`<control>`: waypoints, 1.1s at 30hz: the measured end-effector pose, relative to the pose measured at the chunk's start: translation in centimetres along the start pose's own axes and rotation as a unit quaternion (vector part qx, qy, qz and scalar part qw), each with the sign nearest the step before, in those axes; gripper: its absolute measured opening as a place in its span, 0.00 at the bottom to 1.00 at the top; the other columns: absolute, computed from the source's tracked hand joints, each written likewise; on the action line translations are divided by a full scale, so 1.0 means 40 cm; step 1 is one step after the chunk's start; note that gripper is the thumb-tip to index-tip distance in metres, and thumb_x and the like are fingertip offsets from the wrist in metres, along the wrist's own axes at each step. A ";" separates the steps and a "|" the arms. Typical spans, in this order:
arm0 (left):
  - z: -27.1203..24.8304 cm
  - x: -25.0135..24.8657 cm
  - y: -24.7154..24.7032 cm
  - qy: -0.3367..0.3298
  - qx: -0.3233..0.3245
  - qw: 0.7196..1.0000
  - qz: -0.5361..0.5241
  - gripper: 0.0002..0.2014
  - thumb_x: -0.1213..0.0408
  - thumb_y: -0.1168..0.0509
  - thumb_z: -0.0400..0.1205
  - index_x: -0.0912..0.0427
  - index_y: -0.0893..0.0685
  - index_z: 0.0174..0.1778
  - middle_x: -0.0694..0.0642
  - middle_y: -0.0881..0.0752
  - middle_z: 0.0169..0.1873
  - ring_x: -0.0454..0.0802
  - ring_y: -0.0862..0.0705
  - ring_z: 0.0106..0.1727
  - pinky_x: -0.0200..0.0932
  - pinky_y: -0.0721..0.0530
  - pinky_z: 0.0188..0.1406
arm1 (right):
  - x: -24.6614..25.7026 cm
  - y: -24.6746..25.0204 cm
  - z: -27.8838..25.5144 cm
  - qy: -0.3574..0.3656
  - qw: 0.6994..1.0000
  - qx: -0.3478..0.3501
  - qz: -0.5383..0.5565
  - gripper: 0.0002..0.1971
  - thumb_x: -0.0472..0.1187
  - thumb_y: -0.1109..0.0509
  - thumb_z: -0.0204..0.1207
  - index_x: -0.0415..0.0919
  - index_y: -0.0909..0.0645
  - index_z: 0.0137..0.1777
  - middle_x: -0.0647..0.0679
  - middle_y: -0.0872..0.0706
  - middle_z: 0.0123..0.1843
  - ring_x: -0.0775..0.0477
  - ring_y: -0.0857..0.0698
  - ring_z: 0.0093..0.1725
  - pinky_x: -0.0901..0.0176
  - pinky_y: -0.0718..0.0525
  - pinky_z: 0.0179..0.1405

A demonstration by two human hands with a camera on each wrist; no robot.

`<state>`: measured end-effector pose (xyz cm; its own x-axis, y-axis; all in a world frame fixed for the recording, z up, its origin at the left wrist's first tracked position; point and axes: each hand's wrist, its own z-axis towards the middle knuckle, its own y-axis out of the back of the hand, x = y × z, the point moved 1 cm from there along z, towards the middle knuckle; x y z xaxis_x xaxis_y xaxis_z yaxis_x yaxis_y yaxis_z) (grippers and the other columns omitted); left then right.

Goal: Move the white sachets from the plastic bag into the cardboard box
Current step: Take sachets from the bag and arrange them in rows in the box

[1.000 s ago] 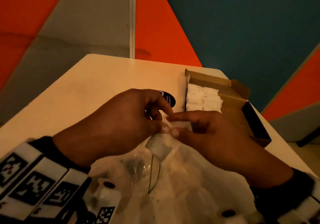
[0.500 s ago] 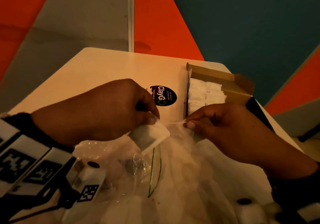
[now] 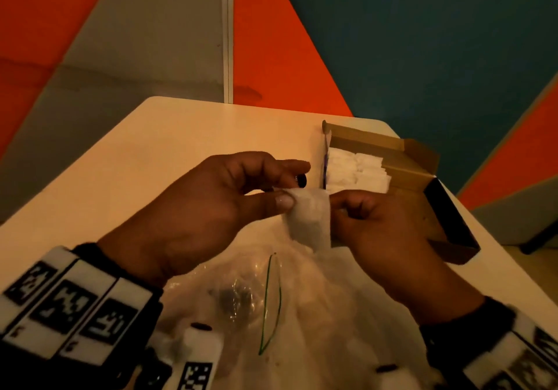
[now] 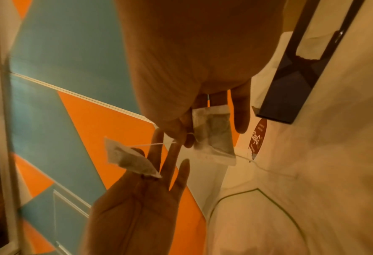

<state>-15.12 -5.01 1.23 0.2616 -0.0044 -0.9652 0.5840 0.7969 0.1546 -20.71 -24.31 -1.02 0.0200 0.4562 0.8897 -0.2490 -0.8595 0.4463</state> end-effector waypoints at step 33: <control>-0.060 -0.024 -0.121 0.004 -0.207 0.963 -0.170 0.11 0.68 0.24 0.58 0.52 0.11 0.33 0.55 0.11 0.36 0.55 0.11 0.42 0.52 0.15 0.45 | 0.046 -0.023 -0.127 -0.015 0.944 0.004 0.329 0.21 0.34 0.23 0.62 0.45 0.17 0.56 0.47 0.06 0.47 0.45 0.07 0.47 0.53 0.10 0.43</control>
<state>-20.05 -7.40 0.89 0.1026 -0.3046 -0.9469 0.2772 0.9230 -0.2669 -25.36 -21.52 -0.27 -0.1085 -0.1849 0.9768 -0.2091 -0.9563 -0.2042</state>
